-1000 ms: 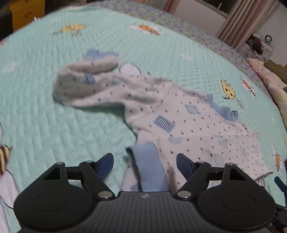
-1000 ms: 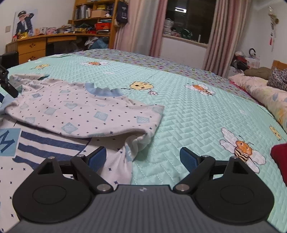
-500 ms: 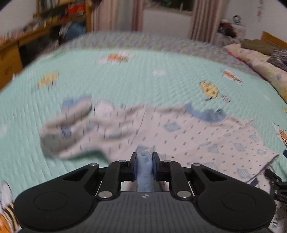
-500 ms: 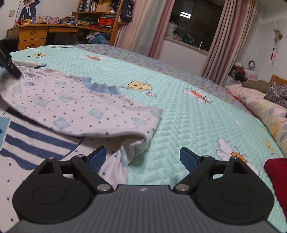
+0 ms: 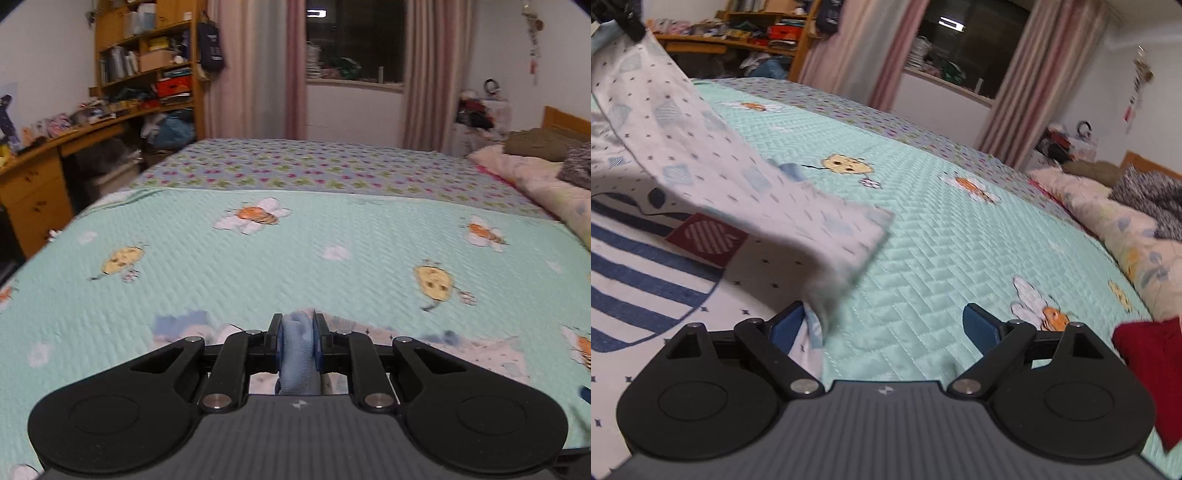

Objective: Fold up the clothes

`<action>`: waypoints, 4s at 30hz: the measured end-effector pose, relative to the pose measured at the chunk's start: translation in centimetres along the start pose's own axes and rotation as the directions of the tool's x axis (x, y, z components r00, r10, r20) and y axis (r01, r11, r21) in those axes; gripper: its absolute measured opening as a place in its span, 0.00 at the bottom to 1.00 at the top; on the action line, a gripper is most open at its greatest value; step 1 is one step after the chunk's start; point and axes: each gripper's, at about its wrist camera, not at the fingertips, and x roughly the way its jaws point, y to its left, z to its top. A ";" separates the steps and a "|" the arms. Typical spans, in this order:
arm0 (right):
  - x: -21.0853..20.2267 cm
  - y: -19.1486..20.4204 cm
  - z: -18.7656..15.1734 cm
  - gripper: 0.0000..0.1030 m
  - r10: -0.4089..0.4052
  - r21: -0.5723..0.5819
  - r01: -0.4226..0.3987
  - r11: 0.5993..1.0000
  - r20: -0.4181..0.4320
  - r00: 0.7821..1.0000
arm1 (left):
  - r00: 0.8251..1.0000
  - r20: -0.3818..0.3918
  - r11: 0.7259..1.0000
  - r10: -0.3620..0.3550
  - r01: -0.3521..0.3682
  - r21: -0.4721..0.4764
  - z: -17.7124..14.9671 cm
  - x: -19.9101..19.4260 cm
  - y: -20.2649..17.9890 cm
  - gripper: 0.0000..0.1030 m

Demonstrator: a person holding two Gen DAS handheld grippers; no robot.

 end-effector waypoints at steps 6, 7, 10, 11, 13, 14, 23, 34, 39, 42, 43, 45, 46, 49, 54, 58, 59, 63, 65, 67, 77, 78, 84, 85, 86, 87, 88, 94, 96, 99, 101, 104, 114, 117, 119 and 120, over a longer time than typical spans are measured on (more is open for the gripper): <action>0.4 -0.9 -0.4 0.94 0.000 0.058 0.000 0.998 -0.005 1.000 | 0.998 -0.054 1.000 -0.022 0.023 0.021 0.2 1.1 0.2 0.16; 0.4 -0.8 -0.4 0.94 0.003 0.048 -0.003 0.999 -0.001 1.000 | 0.998 -0.059 0.999 -0.031 0.033 0.026 0.1 1.2 0.2 0.16; 0.1 -0.3 -0.3 0.94 0.011 0.003 -0.011 1.000 0.020 1.000 | 0.997 -0.059 0.998 -0.053 0.055 0.036 0.1 1.2 -0.1 0.16; -0.1 0.1 -0.2 0.94 0.013 -0.026 -0.012 1.000 0.033 0.999 | 0.996 -0.057 0.997 -0.066 0.068 0.033 0.1 1.1 -0.1 0.16; -0.5 1.1 -0.1 0.94 0.014 -0.110 -0.006 0.994 0.071 0.997 | 0.994 -0.055 0.995 -0.093 0.094 0.025 0.3 0.9 -0.3 0.16; -0.6 1.7 0.0 0.94 0.015 -0.163 0.000 0.987 0.090 0.996 | 0.992 -0.054 0.994 -0.111 0.112 0.021 0.4 0.7 -0.5 0.16; 0.4 4.3 1.1 0.94 0.017 -0.371 0.048 0.927 0.171 0.985 | 0.922 -0.002 0.922 -0.387 0.387 0.032 6.9 -4.4 -7.4 0.16; 1.5 3.9 1.5 0.94 -0.061 -0.349 0.137 0.927 0.219 0.974 | 0.857 0.112 0.850 -0.502 0.466 0.245 13.4 -11.4 -20.5 0.16; 1.5 1.9 1.3 0.94 -0.130 -0.244 0.174 0.954 0.185 0.974 | 0.880 0.129 0.870 -0.457 0.412 0.271 12.5 -11.0 -21.3 0.17; 1.8 0.9 1.2 0.94 -0.147 -0.189 0.174 0.966 0.150 0.978 | 0.909 0.109 0.899 -0.403 0.371 0.231 11.4 -8.8 -19.9 0.17; 2.0 0.8 1.1 0.94 -0.148 -0.183 0.172 0.968 0.139 0.979 | 0.924 0.097 0.916 -0.370 0.345 0.206 10.6 -7.6 -18.9 0.17; 2.2 0.6 0.6 0.94 -0.148 -0.185 0.169 0.968 0.123 0.981 | 0.950 0.059 0.943 -0.308 0.296 0.151 8.9 -5.0 -16.5 0.17; 2.3 0.6 0.5 0.94 -0.147 -0.189 0.168 0.968 0.120 0.982 | 0.959 0.033 0.954 -0.280 0.274 0.123 8.0 -3.6 -15.2 0.17; 2.4 0.8 0.0 0.94 -0.151 -0.201 0.172 0.964 0.116 0.982 | 0.978 -0.059 0.978 -0.201 0.203 0.047 4.8 0.6 -11.0 0.17; 2.5 1.3 -0.3 0.94 -0.163 -0.225 0.186 0.956 0.117 0.980 | 0.971 -0.212 0.994 -0.112 0.109 -0.023 -1.0 6.1 -4.8 0.17; 2.4 1.4 -0.3 0.94 -0.166 -0.232 0.190 0.954 0.118 0.979 | 0.953 -0.287 0.996 -0.093 0.091 -0.020 -4.8 8.6 -2.3 0.18; 2.3 1.4 -0.3 0.94 -0.166 -0.234 0.190 0.953 0.119 0.979 | 0.950 -0.300 0.996 -0.085 0.085 -0.011 -5.5 9.1 -2.1 0.18; 2.0 1.6 -0.4 0.94 -0.191 -0.258 0.221 0.941 0.135 0.972 | 0.949 -0.312 0.998 -0.053 0.061 0.016 -6.7 9.6 -1.9 0.19; 1.9 1.6 -0.4 0.94 -0.212 -0.252 0.240 0.937 0.134 0.968 | 0.947 -0.320 0.999 -0.034 0.044 0.024 -6.9 9.7 -1.6 0.21; 1.8 1.7 -0.3 0.94 -0.229 -0.239 0.251 0.938 0.117 0.966 | 0.945 -0.325 0.999 -0.021 0.035 0.036 -6.9 9.7 -1.8 0.22; 0.8 2.2 -0.7 0.94 -0.212 -0.298 0.256 0.920 0.175 0.962 | 0.955 -0.294 0.998 -0.026 0.008 -0.062 -6.5 7.4 -0.2 0.56; 0.9 2.3 -0.7 0.94 -0.204 -0.310 0.254 0.916 0.183 0.962 | 0.959 -0.283 0.998 -0.019 -0.001 -0.069 -6.4 6.8 0.0 0.56; 1.1 3.5 -0.2 0.94 -0.164 -0.360 0.234 0.903 0.215 0.963 | 0.967 -0.174 0.982 -0.187 0.179 -0.063 -5.0 2.9 -2.8 0.66; 1.2 3.6 -0.1 0.94 -0.161 -0.360 0.232 0.904 0.215 0.963 | 0.961 -0.173 0.976 -0.218 0.213 -0.048 -4.9 3.1 -3.8 0.71; 1.3 3.6 0.0 0.94 -0.159 -0.359 0.230 0.904 0.215 0.964 | 0.953 -0.173 0.969 -0.248 0.246 -0.034 -4.9 3.3 -4.8 0.71; 1.5 3.6 0.2 0.94 -0.160 -0.356 0.229 0.906 0.212 0.964 | 0.944 -0.188 0.962 -0.270 0.270 -0.022 -5.1 3.9 -5.8 0.71; 1.7 3.5 0.3 0.94 -0.162 -0.353 0.229 0.907 0.209 0.964 | 0.942 -0.209 0.963 -0.264 0.269 -0.004 -5.3 4.7 -6.8 0.71; 2.5 3.6 0.7 0.94 -0.171 -0.361 0.237 0.902 0.205 0.964 | 0.926 -0.330 0.982 -0.183 0.184 -0.026 -8.4 9.7 -7.1 0.62; 2.4 3.8 0.9 0.94 -0.164 -0.366 0.238 0.900 0.222 0.961 | 0.933 -0.307 0.981 -0.190 0.196 -0.010 -8.8 9.4 -7.0 0.63; 2.8 4.4 0.9 0.94 -0.161 -0.387 0.246 0.888 0.239 0.957 | 0.933 -0.303 0.979 -0.195 0.203 -0.005 -9.1 9.5 -6.7 0.63; 3.2 4.3 1.0 0.94 -0.213 -0.379 0.287 0.880 0.224 0.951 | 0.930 -0.309 0.979 -0.197 0.201 -0.021 -8.9 9.7 -6.5 0.63; 3.7 3.2 1.1 0.94 -0.313 -0.316 0.353 0.881 0.171 0.934 | 0.930 -0.319 0.982 -0.182 0.188 -0.013 -8.9 10.0 -6.6 0.63; 3.3 2.3 0.5 0.99 -0.300 -0.299 0.336 0.893 0.162 0.940 | 0.934 -0.325 0.985 -0.150 0.170 0.035 -8.9 10.1 -7.2 0.65; 2.2 2.2 0.2 0.99 -0.268 -0.316 0.320 0.893 0.198 0.943 | 0.938 -0.323 0.987 -0.129 0.153 0.050 -9.0 10.2 -7.7 0.67; 1.3 2.3 -0.3 0.99 -0.250 -0.343 0.316 0.885 0.223 0.942 | 0.939 -0.322 0.988 -0.119 0.143 0.053 -9.0 10.2 -7.9 0.68; 0.7 2.3 -0.7 0.99 -0.241 -0.354 0.312 0.882 0.229 0.943 | 0.939 -0.322 0.989 -0.116 0.140 0.054 -9.0 10.2 -8.0 0.68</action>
